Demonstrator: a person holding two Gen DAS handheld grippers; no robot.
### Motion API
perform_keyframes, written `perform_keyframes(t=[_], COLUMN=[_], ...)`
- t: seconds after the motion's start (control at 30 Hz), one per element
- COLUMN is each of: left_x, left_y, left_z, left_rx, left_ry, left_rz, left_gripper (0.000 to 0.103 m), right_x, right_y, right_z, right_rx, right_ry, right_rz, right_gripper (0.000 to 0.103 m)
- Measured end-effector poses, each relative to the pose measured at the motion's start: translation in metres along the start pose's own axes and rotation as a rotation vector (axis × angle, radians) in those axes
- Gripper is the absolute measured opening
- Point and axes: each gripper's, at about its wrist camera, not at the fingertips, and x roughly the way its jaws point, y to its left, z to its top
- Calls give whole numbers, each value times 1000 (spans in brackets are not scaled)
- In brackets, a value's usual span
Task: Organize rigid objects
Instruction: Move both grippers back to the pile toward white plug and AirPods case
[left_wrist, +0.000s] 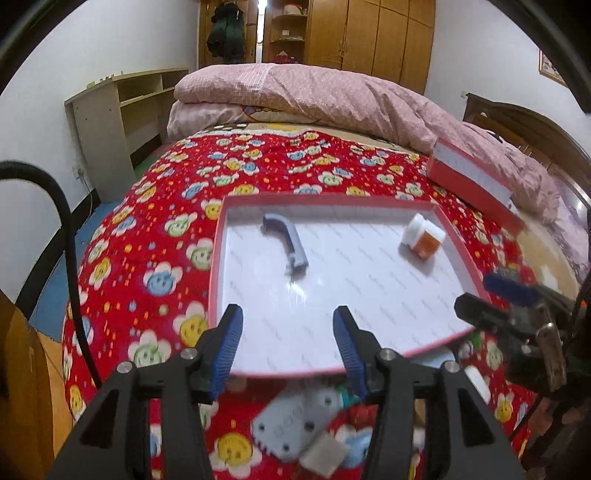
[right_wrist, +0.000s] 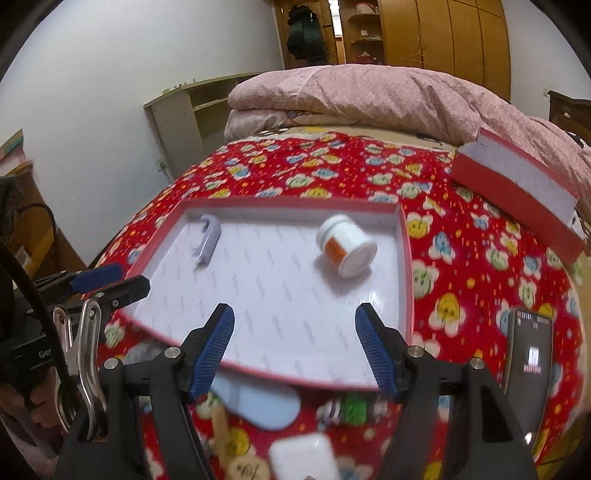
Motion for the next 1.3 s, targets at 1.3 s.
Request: perform_keyframes(t=[1.3], left_x=[4], left_y=[-8], left_z=[-61], left_rx=[-154], left_ry=[144], left_rz=[15], left_gripper=[65], right_x=[-27], right_y=[0], right_z=[-98], right_rx=[33], right_ry=[37], right_rz=[-13], right_gripper=[70])
